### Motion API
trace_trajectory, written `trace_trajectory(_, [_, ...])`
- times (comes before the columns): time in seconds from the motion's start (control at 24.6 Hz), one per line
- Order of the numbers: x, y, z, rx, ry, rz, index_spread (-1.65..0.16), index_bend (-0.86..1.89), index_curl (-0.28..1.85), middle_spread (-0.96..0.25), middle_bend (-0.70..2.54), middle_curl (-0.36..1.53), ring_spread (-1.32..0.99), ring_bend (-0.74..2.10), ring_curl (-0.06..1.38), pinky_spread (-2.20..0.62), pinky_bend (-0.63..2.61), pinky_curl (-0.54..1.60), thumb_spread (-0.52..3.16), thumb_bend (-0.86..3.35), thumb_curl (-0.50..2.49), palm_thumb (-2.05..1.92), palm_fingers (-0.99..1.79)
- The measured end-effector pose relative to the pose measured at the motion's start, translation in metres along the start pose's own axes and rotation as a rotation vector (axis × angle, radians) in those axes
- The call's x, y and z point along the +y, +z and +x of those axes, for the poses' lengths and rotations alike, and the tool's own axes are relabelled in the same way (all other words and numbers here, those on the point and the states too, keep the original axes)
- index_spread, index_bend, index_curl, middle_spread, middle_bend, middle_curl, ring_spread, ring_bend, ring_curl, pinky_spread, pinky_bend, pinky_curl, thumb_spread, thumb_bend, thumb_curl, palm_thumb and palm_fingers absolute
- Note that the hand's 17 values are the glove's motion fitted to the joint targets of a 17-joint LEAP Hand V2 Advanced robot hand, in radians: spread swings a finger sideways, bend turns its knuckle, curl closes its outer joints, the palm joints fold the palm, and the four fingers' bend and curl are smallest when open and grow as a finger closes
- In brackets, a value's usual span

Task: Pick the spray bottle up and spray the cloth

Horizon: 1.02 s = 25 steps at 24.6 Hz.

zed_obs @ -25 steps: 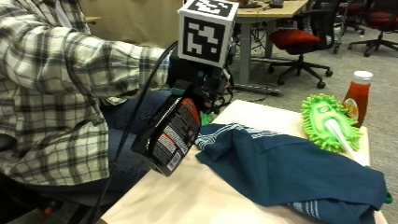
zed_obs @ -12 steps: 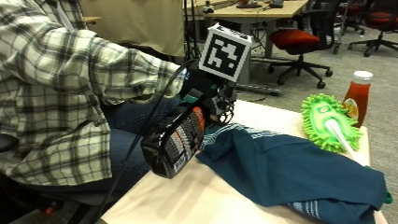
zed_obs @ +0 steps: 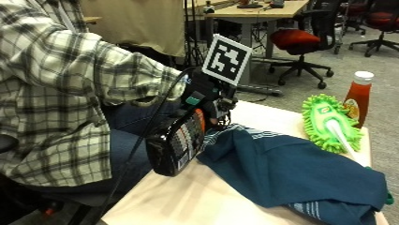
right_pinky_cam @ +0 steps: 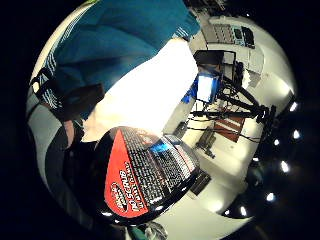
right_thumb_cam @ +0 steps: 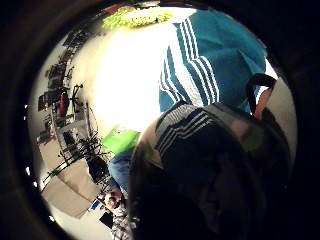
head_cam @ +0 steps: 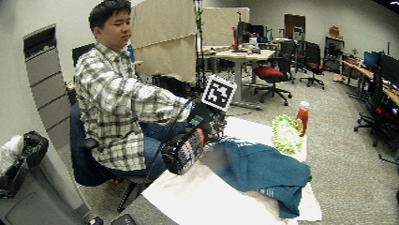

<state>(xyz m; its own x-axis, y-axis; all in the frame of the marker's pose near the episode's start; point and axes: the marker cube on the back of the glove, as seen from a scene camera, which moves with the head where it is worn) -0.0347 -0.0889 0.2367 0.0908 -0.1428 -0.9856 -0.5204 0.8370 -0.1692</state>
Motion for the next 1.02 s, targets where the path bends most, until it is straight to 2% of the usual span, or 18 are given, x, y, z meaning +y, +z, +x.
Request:
trace_trajectory(0.12, [0.001,0.002,-0.005,0.004,-0.049,-0.002,-0.26,0.39,0.63,-0.12,0.63,0.53,-0.21,0.66,0.47,-0.13,0.34,0.4,0.03,-0.03,0.8,1.05,1.34])
trace_trajectory(0.41, [0.001,-0.009,-0.001,-0.124,-0.052,0.042,-0.26,0.39,0.63,-0.12,0.63,0.53,-0.21,0.66,0.47,-0.13,0.34,0.4,0.03,-0.03,0.8,1.05,1.34])
trace_trajectory(0.85, [0.034,-0.082,0.031,-0.92,-0.219,0.342,-0.26,0.39,0.63,-0.12,0.64,0.53,-0.21,0.65,0.47,-0.13,0.34,0.4,0.03,-0.03,0.81,1.05,1.34])
trace_trajectory(1.02, [0.047,-0.099,0.044,-1.111,-0.299,0.437,-0.26,0.39,0.63,-0.12,0.64,0.53,-0.21,0.65,0.47,-0.13,0.34,0.4,0.03,-0.03,0.81,1.05,1.34])
